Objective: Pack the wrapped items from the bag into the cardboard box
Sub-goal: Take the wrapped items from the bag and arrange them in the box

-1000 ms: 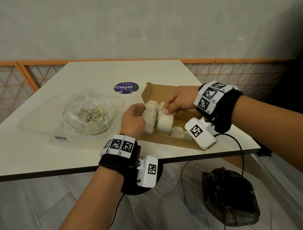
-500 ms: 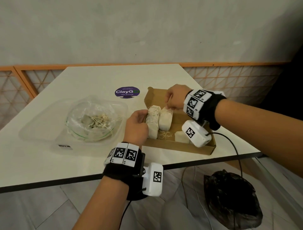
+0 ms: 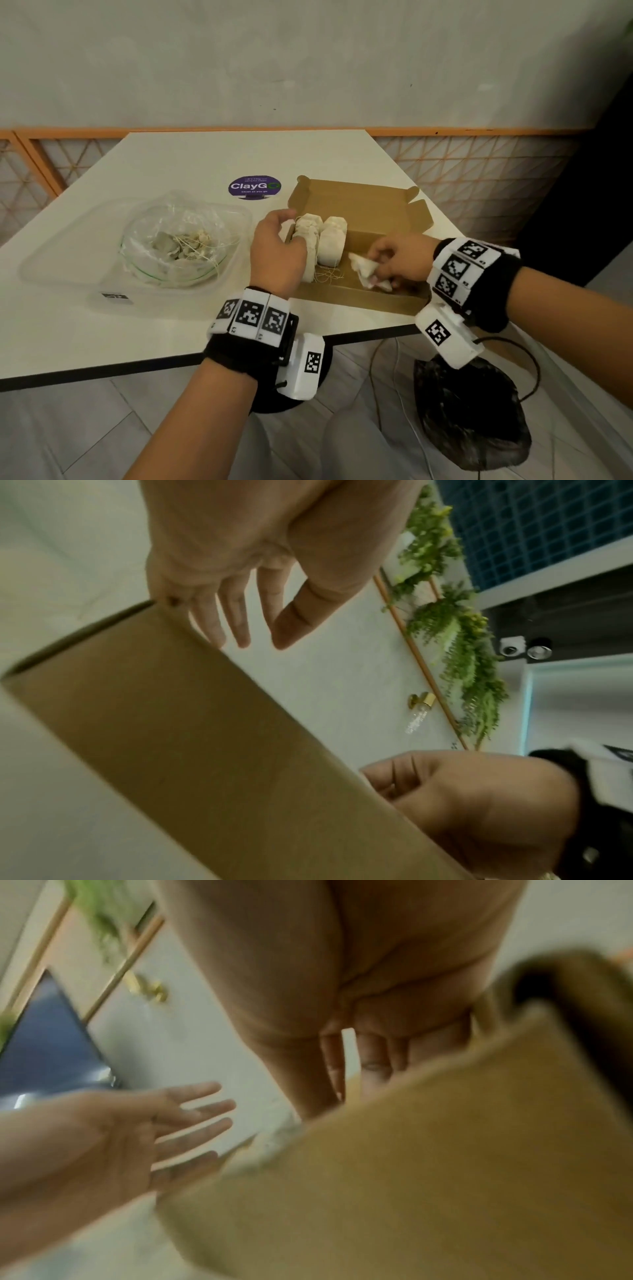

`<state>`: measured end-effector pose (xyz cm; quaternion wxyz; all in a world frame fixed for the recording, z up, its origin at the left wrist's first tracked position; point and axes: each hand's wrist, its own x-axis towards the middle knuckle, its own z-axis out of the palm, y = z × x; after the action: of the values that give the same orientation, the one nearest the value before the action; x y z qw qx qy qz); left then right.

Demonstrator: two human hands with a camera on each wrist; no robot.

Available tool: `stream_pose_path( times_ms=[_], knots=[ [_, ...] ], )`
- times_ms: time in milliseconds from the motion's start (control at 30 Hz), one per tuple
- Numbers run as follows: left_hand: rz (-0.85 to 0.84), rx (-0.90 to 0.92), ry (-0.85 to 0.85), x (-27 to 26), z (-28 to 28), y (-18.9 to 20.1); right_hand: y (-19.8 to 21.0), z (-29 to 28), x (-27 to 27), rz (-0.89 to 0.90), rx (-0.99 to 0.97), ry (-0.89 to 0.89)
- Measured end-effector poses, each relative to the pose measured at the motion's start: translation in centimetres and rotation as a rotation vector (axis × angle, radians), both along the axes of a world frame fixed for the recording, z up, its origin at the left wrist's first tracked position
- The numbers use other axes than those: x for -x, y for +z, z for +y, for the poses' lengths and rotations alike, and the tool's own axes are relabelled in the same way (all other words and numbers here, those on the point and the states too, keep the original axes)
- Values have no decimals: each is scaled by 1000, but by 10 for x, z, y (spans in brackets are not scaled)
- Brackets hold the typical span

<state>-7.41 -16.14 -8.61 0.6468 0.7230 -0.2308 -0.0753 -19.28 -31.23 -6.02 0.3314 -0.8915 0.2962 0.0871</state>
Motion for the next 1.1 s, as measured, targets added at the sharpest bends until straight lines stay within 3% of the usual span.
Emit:
stream_pose_path(
  times_ms=[100, 200, 300, 467, 600, 800, 967, 1100],
  knots=[
    [-77, 55, -28, 13, -6, 12, 8, -3, 8, -275, -379, -98],
    [98, -9, -219, 23, -16, 20, 11, 0, 13, -460, -688, -106],
    [288, -33, -400, 28, -23, 18, 10, 7, 13, -527, -843, -88],
    [249, 62, -288, 30, -25, 9, 0, 12, 12, -563, -961, -142],
    [181, 39, -289, 27, -27, 2, -9, 17, 13, -592, -964, -174],
    [181, 41, -261, 22, -27, -2, -21, 18, 5, -724, -729, -380],
    [192, 53, -259, 20, -25, -4, -23, 19, 4, -667, -704, -311],
    [310, 154, -222, 20, -24, 1, -22, 13, 8, -669, -604, -309]
  ],
)
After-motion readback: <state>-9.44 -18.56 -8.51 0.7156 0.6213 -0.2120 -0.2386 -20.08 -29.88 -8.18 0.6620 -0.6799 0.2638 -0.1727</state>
